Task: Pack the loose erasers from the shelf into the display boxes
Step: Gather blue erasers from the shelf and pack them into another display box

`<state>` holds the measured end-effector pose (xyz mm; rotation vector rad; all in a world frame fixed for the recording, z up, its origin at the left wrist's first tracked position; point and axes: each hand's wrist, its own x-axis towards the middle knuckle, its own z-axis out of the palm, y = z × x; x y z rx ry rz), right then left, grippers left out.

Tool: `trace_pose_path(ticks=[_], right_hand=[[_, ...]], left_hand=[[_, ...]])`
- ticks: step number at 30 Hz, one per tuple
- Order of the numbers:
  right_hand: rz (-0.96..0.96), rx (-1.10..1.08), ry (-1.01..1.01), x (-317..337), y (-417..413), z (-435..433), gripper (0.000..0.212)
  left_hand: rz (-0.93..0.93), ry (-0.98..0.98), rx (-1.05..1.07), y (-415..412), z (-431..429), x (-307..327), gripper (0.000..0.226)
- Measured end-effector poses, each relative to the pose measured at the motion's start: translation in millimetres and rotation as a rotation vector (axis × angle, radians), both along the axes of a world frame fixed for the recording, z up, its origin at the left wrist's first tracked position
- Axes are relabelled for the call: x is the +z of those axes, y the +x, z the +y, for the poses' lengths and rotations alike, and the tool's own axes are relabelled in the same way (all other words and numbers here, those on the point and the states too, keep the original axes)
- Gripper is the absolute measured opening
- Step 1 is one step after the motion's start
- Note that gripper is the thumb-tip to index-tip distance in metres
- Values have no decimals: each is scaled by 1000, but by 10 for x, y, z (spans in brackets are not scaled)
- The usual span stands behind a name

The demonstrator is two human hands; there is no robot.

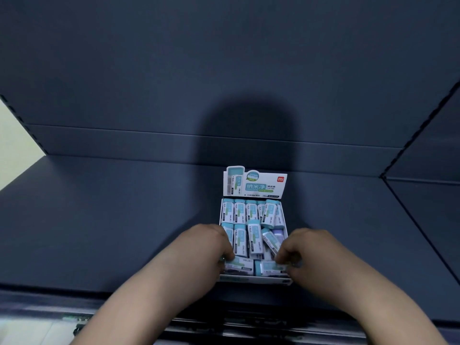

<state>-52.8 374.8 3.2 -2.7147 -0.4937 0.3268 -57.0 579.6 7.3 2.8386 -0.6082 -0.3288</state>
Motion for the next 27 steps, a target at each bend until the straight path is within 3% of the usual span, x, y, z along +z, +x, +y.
trace_pose_path(ticks=[7, 15, 22, 27], right_hand=[[17, 27, 75, -1, -23, -3, 23], [14, 32, 166, -38, -14, 14, 18], [-127, -232, 116, -128, 118, -13, 12], [-142, -207, -47, -103, 116, 109, 34]], left_hand=[[-8, 50, -5, -6, -27, -29, 25], [-277, -96, 4, 145, -260, -86, 34], [-170, -81, 91, 276, -326, -211, 52], [-109, -65, 76, 312, -280, -144, 51]])
